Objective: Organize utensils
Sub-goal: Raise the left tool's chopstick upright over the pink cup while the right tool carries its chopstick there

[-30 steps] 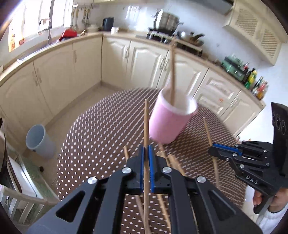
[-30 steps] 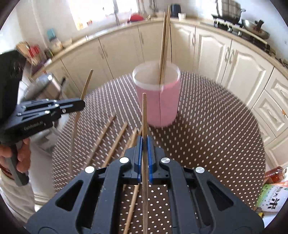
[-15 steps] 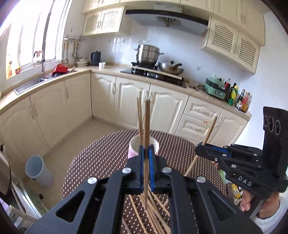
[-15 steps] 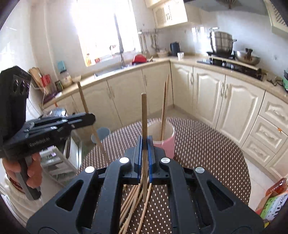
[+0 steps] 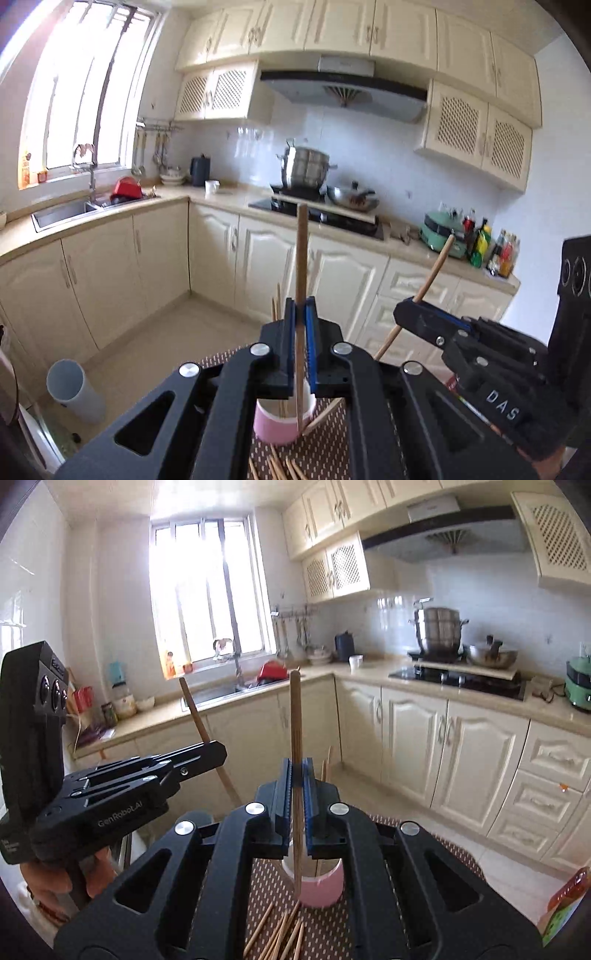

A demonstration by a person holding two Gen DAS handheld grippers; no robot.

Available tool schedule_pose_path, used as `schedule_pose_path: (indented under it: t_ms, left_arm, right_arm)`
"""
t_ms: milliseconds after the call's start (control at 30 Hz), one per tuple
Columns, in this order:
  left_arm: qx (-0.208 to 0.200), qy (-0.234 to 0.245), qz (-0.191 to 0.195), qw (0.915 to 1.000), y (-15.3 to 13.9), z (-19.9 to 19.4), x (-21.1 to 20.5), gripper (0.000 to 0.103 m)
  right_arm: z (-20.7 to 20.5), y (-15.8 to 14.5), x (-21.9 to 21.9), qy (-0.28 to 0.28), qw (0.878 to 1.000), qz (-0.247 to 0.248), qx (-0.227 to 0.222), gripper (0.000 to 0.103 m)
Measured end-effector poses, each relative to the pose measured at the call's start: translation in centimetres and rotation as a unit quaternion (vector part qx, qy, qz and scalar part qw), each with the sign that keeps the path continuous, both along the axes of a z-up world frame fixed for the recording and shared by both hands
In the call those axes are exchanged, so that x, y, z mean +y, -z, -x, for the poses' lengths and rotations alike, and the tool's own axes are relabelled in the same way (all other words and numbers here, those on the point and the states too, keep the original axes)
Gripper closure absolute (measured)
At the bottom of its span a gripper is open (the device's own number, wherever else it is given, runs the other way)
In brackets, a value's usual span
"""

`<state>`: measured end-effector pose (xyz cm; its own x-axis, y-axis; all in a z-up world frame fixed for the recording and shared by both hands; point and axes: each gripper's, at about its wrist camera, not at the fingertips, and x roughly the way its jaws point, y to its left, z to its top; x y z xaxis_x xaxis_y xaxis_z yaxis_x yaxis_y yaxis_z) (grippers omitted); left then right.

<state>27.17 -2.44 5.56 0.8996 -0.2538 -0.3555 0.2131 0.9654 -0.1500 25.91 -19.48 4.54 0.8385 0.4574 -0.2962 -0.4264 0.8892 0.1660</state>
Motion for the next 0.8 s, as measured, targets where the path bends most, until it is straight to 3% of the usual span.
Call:
schedule_pose_path:
  t_ms: [200, 800]
  left_arm:
    - [-0.022, -0.019, -0.002, 0.9996, 0.1, -1.6, -0.5, 0.097]
    - [0.060, 0.001, -0.028, 0.9978, 8.1, -5.1, -0.4, 0.097]
  right_arm:
    - [-1.7, 0.3, -0.1, 0.017, 1.000, -0.012, -0.013, 0.097]
    - [-4.6, 7.1, -0.1, 0.017, 0.998, 0.009, 0.060, 0.097]
